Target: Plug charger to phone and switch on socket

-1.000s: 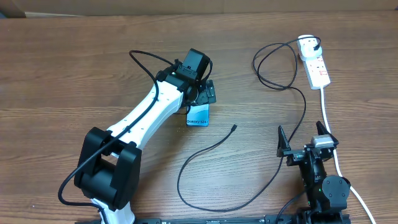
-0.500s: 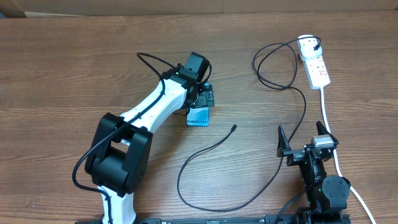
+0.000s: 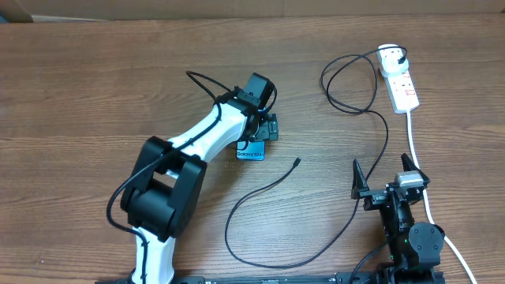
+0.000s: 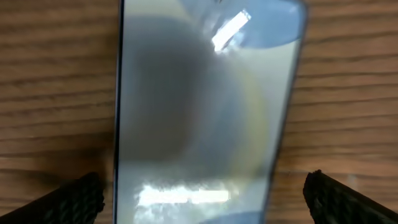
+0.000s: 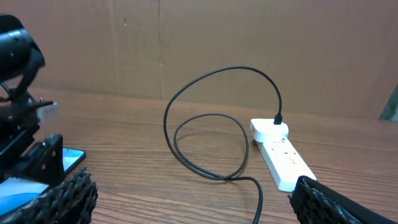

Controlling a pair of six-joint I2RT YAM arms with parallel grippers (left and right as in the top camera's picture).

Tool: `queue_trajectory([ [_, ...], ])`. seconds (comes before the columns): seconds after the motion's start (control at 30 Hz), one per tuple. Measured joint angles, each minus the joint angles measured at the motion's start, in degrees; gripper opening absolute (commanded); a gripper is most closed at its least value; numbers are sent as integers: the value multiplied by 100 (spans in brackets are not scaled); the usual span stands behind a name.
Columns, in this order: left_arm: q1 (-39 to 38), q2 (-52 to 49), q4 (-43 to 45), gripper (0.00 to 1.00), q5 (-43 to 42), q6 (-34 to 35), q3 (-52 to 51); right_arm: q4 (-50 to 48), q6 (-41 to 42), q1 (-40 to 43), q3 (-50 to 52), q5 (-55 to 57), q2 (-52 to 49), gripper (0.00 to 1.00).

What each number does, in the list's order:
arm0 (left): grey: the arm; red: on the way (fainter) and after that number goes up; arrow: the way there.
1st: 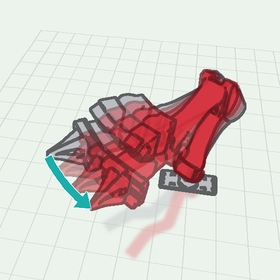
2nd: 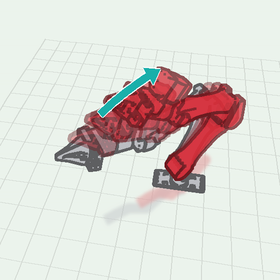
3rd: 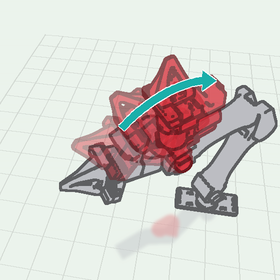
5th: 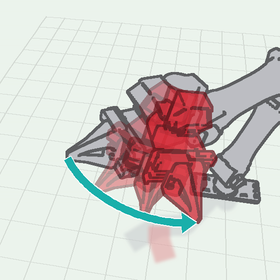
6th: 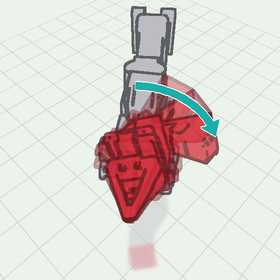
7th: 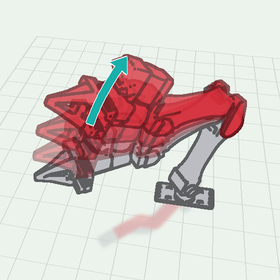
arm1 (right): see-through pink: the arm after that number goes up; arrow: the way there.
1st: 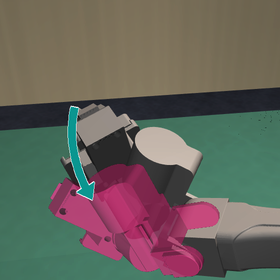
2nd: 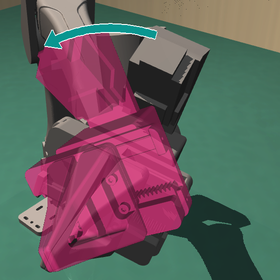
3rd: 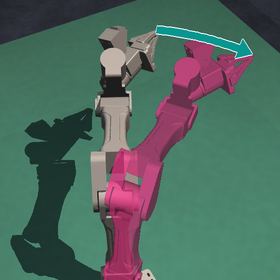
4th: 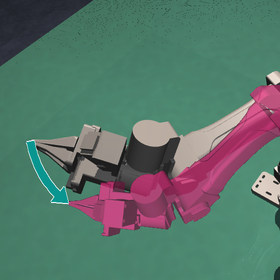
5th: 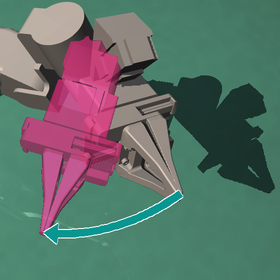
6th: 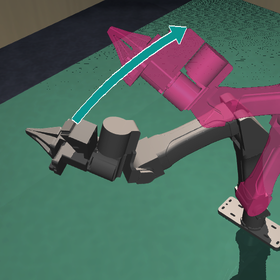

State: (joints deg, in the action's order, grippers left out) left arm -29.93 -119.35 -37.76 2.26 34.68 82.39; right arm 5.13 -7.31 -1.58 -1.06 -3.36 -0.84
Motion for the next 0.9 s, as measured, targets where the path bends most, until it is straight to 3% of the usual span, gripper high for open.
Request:
queue_trajectory([
  [0.3, 2, -4, -190, 100, 391, 164, 4, 0, 0, -2, 0, 0, 0, 100],
  [0.37, 0, -7, -197, 96, 444, 166, 4, -2, 2, 0, 0, 0, 0, 100],
  [0.47, 2, -7, -184, 95, 448, 181, 4, 0, 0, 0, 0, 0, 0, 100],
  [0.57, 0, -7, -184, 100, 448, 184, 4, -2, 0, 0, 0, 0, 0, 100],
  [0.9, -4, -7, -280, 97, 254, 481, 4, -2, 2, 0, 0, 0, 0, 100],
])
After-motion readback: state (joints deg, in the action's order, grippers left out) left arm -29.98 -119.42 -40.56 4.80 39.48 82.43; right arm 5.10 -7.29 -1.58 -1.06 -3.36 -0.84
